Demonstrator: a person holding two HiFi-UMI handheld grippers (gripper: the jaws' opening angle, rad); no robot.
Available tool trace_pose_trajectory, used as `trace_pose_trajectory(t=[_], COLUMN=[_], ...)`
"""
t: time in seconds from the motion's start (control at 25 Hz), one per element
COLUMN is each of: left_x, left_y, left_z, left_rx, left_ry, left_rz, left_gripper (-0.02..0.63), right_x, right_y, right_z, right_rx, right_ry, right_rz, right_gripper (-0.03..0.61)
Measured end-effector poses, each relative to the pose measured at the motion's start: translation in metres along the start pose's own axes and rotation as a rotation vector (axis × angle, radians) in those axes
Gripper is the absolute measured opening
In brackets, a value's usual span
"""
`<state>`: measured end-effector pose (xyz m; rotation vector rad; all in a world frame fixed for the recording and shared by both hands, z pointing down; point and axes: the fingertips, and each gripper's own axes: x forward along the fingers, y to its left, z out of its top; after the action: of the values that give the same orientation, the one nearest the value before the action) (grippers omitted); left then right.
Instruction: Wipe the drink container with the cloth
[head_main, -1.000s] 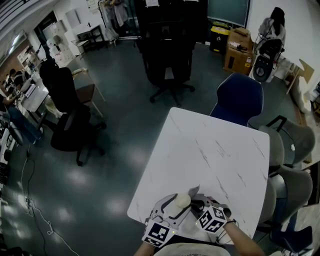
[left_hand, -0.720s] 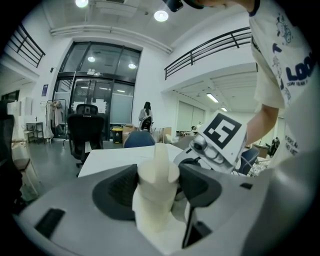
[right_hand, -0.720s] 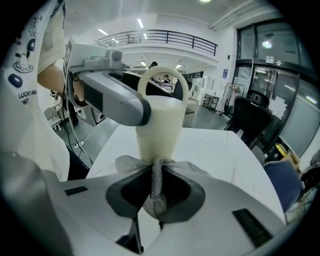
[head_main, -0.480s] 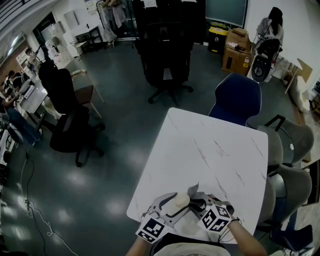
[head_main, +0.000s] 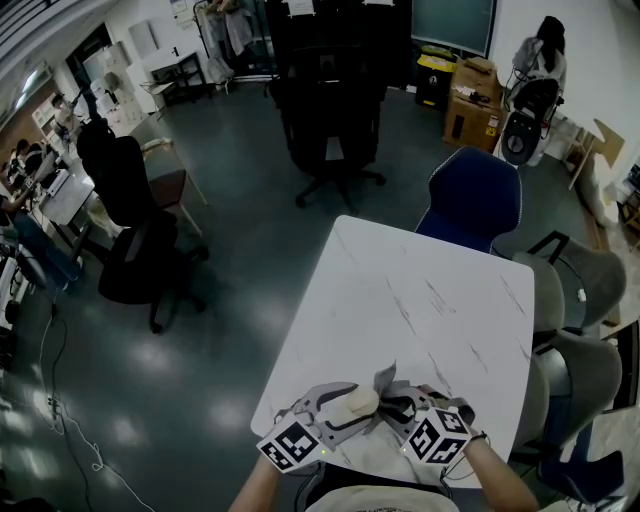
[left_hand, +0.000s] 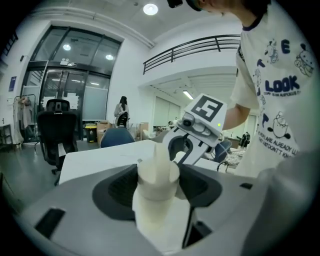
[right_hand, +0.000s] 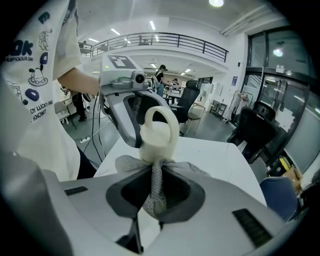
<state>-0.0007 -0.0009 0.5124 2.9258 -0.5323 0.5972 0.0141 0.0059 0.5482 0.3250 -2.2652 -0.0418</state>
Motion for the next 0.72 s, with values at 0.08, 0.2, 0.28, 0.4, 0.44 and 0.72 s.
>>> trace_pose_trajectory(t=[0.08,0.2,0.28,0.4,0.44,0.72], left_x=[0.000,0.000,-0.001,-0.003,-0.003,0.000], left_y=[-0.001,-0.003,-0.004,-0.005,-0.005,-0.009], left_z=[0.001,0.001,0.001,0.001,0.001,0.000], left_rx=[0.012,0.027,0.031,0.041,0.047,0.100], left_ry=[0.006,0.012,0.014,0.015,0.014,0.052], left_rz=[-0.041,-0.096,-0.124,-0.156,-0.168,-0.262], left_gripper=[0.266,0.265,0.265,0.265,0.265,0.265], right_x=[-0.004,-0.007,-0.009,-0.012,-0.013,-0.018], right_y=[0.000,0.000,0.001,0.002,0.002,0.001], right_z=[0.003,0.005,0.007,0.011,0.012,0.013], right_rx=[-0.007,-0.021,-0.025,-0.030,-0.033,-0.063], right_ry=[-0.004,-0.005,-0.008,-0.013,-0.014,-0.008], right_rz=[0.006,0.011,0.013,0.020,0.024,0.039], right_gripper=[0.057,0.057,0.057,0.057,0.057,0.057])
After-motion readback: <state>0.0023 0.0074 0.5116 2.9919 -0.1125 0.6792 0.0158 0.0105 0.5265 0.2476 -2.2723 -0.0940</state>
